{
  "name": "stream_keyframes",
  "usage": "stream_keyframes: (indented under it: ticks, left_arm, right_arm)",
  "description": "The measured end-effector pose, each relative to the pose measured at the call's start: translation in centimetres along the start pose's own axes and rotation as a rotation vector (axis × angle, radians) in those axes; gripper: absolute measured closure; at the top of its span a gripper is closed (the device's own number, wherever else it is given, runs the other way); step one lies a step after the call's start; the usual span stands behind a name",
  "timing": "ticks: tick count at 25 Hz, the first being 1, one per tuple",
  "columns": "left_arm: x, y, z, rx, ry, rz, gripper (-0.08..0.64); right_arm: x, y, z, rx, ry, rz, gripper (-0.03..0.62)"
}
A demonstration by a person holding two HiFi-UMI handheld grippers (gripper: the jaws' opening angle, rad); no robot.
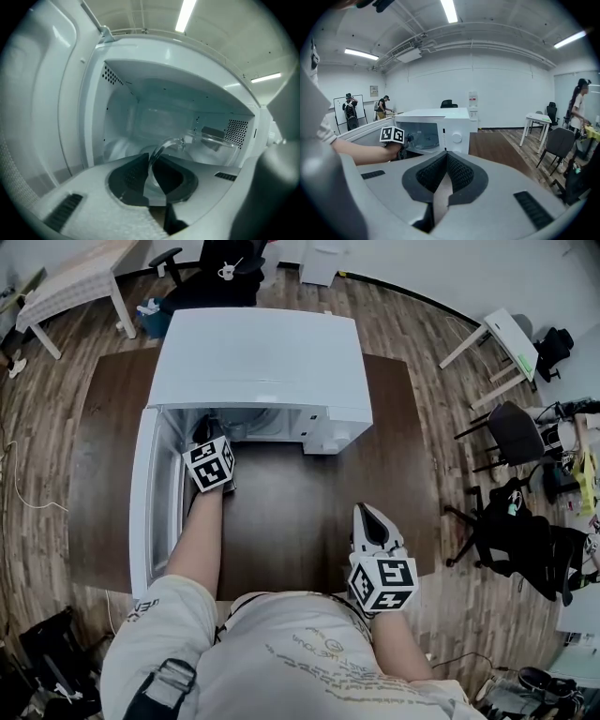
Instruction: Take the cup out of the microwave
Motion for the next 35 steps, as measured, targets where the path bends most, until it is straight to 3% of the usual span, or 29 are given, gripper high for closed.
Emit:
stream_keyframes:
  ticks: [10, 14, 24, 35]
  left_arm:
    - [1.7, 1.8, -4.7, -0.04, -0.003, 0.011, 0.522]
    - [2.2, 3.3, -7.9, -0.06, -0.033, -0.019, 0.522]
    - [3.5, 6.9, -16.5, -0.22, -0.084, 0.007, 0.522]
    - [3.6, 9.0, -21.6, -0.313, -0.089, 0.064, 0.521]
  right_arm:
    - [-0.6, -0.1, -0.4, 0.031, 0.035, 0.058, 0.578]
    - [-1.0, -0.5, -0.2, 0.056, 0.053, 0.082, 0.578]
    - [-1.4, -2.9, 0.3, 0.151, 0.102, 0.113, 0.578]
    - [-1.2, -4.6, 0.0, 0.178, 0.161, 0.018, 0.58]
Point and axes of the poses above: the fingertips, and each gripper's own axes: z forward along the fingers, y to its right, x out of its top, the point moved 8 cm from there along -z, backward along the fingers, and after that the axes turned 7 degrees about y, right-handed, at the moved point
